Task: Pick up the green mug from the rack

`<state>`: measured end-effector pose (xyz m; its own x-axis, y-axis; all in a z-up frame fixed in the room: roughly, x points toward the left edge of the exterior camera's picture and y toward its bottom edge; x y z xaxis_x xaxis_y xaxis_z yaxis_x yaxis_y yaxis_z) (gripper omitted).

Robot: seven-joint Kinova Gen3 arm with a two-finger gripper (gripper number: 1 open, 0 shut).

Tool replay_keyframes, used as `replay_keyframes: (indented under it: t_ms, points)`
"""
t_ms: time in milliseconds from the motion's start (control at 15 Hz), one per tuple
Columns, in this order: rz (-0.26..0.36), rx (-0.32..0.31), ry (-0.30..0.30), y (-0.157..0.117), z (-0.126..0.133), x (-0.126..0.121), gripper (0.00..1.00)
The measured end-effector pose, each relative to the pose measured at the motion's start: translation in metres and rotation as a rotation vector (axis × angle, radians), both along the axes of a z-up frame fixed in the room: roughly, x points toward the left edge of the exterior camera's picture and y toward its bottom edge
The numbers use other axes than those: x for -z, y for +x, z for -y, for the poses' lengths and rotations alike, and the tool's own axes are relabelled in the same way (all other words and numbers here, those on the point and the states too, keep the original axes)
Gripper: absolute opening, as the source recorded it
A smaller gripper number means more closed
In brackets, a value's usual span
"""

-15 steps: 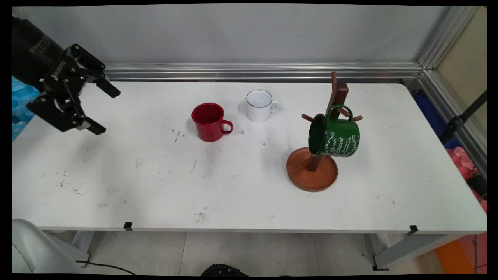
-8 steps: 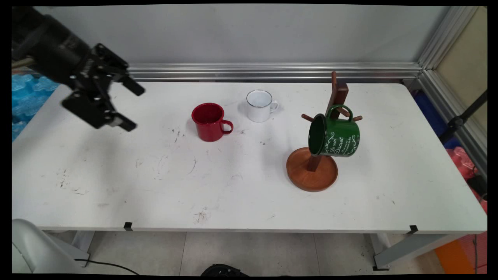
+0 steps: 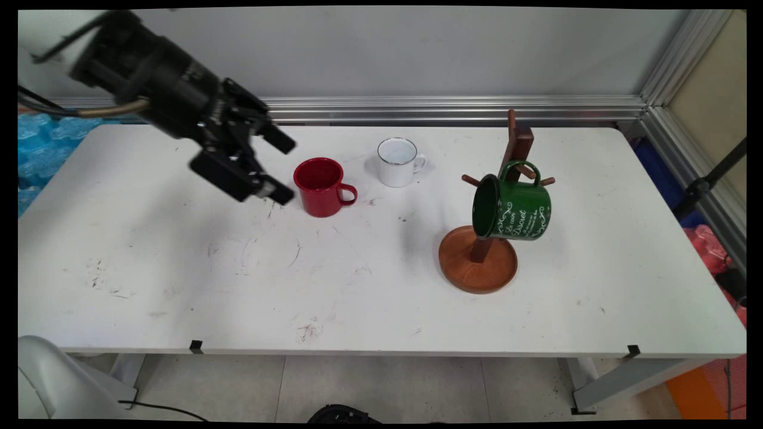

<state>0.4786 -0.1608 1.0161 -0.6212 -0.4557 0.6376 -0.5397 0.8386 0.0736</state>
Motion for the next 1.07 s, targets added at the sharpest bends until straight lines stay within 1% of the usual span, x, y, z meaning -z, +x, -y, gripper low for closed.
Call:
replay_keyframes:
  t_ms: [267,733,1067]
  points:
    - [-0.063,-0.007,-0.004,-0.025,0.013,0.015,1.0]
    - [-0.123,0.012,-0.028,-0.06,0.031,0.041,1.0]
    - [-0.179,0.001,-0.03,-0.079,0.043,0.059,1.0]
